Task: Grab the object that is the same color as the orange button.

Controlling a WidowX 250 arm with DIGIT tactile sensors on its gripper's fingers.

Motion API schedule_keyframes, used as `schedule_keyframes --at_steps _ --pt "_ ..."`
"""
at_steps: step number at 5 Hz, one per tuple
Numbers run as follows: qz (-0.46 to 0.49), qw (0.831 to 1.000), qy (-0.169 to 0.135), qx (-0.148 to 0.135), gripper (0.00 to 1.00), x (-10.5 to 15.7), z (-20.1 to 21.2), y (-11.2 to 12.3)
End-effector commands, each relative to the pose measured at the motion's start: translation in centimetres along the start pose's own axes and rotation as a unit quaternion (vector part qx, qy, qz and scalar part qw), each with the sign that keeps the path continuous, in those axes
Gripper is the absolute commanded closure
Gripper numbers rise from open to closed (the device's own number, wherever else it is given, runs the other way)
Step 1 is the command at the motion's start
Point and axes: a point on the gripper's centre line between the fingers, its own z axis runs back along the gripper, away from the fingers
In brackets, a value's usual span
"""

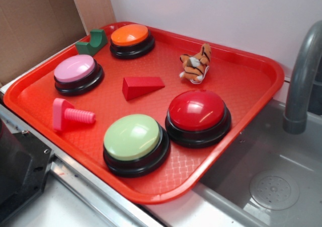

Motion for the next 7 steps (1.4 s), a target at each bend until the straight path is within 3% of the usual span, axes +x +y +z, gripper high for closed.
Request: schedule_keyframes --at_steps 1,2,3,4,5,6,7 --pt "0.000 1.000 0.000 0.000 0.00 0.0 0.0 0.0" --pt "-0.066 0.997 -0.008 -0.035 0.00 4.1 -0.5 -3.0" --pt "-0.064 0.996 -0.043 -0.046 0.00 7.9 -1.5 -7.0" --pt "0.010 0.997 -0.071 -0.029 0.00 12.1 -3.2 -10.5" --pt "0.130 0.989 -0.065 0.010 0.00 14.5 -7.1 -11.7" --pt "0.243 0.966 -0.066 0.054 0.00 16.0 -9.2 -10.3" --pt "0.288 0.949 -0.080 0.103 0.00 16.3 -10.8 -7.4"
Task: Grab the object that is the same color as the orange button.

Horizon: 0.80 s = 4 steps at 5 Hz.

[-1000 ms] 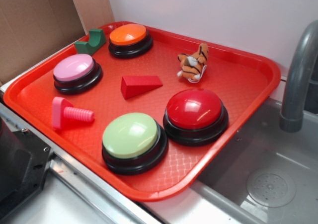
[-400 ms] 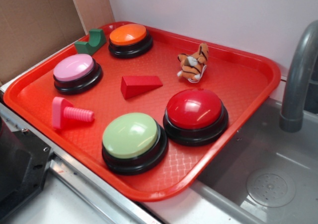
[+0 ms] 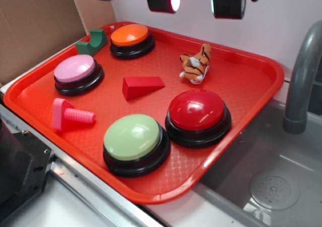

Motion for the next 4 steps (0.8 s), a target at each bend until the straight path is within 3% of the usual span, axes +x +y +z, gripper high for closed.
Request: schedule_keyframes --at_steps 1,2,4 --pt "0.075 0.995 -0.049 0.044 0.00 4.9 -2.0 6.0" --pt "0.041 0.997 -0.056 0.042 0.00 6.1 -4.0 6.9" --pt "-0.056 0.996 -0.024 -0.059 0.00 6.4 -9.8 3.9"
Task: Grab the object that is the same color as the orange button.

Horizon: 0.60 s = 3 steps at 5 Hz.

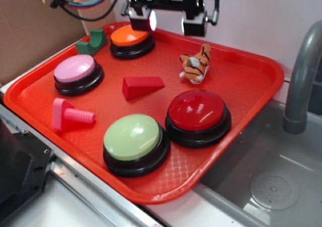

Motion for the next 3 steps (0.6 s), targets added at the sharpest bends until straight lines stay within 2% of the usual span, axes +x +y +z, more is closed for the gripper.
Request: schedule_keyframes --at_steps 1,2,3 --pt "-0.051 0.996 0.019 -0.075 0.00 1.4 -3.6 -2.0" --pt "-0.060 0.995 0.019 -0.081 0.00 1.3 -4.8 -2.3" --pt "-0.051 0.997 0.018 -0.060 0.00 1.3 -5.0 -2.1"
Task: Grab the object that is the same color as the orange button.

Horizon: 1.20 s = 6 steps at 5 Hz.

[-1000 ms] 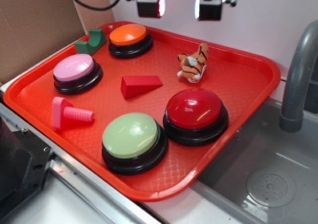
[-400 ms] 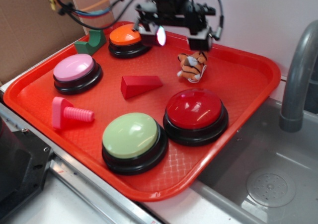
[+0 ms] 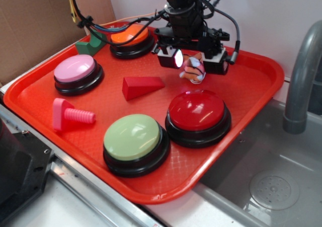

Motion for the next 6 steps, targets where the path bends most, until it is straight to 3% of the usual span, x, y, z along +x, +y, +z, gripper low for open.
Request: schedule_keyframes --at_steps 1,3,4,5,6 --pt "0.017 0.999 -0.027 0.026 1.00 2.0 0.6 2.0" --pt "-0.016 0.999 -0.029 0.010 1.00 2.3 0.6 1.9" --pt "-0.072 0.997 -0.022 0.004 1.00 2.4 3.1 2.3" --pt "-0.075 0.997 -0.002 0.021 1.00 -0.2 8.7 2.9" --pt "-0.076 0.995 0.025 0.056 1.00 -2.0 13.9 5.5"
